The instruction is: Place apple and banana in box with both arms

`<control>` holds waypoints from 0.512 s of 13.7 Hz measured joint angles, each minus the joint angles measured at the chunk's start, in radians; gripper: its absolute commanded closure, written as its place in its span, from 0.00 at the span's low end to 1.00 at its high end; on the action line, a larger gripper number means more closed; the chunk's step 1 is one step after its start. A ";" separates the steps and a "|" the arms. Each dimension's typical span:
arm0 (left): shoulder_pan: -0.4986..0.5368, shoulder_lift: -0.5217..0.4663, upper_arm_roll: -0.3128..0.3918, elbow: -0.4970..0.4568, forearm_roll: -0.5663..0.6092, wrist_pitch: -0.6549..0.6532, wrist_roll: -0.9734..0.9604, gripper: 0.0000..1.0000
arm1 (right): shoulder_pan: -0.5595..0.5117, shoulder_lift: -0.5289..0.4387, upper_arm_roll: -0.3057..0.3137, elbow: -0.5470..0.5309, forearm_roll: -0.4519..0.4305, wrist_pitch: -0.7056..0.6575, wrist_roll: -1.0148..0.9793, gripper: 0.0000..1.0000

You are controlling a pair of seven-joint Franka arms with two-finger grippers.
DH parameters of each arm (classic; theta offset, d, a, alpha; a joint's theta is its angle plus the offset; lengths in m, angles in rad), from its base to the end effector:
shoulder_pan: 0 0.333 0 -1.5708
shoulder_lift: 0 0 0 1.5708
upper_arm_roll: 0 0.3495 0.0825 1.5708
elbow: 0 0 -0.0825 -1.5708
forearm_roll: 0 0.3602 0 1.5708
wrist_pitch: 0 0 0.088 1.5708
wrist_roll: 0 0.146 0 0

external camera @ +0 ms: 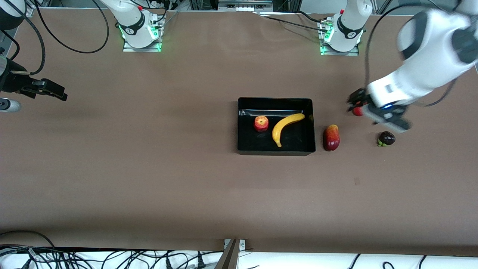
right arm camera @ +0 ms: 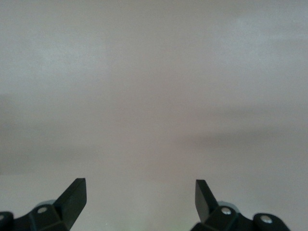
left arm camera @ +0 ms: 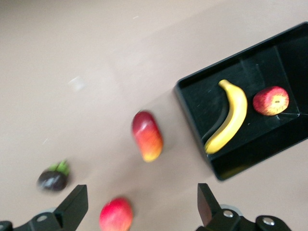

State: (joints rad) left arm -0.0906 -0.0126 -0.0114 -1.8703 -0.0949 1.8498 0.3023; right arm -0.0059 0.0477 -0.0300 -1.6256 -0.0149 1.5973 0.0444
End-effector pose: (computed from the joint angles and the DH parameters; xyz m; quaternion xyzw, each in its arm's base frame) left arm 0.5300 -0.0653 0.5145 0.9812 -0.1876 0.0006 0.0456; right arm 0.5421 -0.0212 0.5711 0.9985 -0.0396 -0.0379 0.0083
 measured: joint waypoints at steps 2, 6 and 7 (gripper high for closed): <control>0.024 -0.038 0.027 0.040 0.018 -0.099 -0.056 0.00 | 0.000 0.000 0.000 0.000 0.000 0.000 0.000 0.00; 0.068 -0.058 0.035 0.092 0.033 -0.173 -0.106 0.00 | 0.000 0.000 0.000 0.000 0.000 0.000 0.000 0.00; 0.077 -0.059 0.035 0.093 0.034 -0.175 -0.114 0.00 | 0.000 0.000 0.000 0.000 0.000 0.000 0.000 0.00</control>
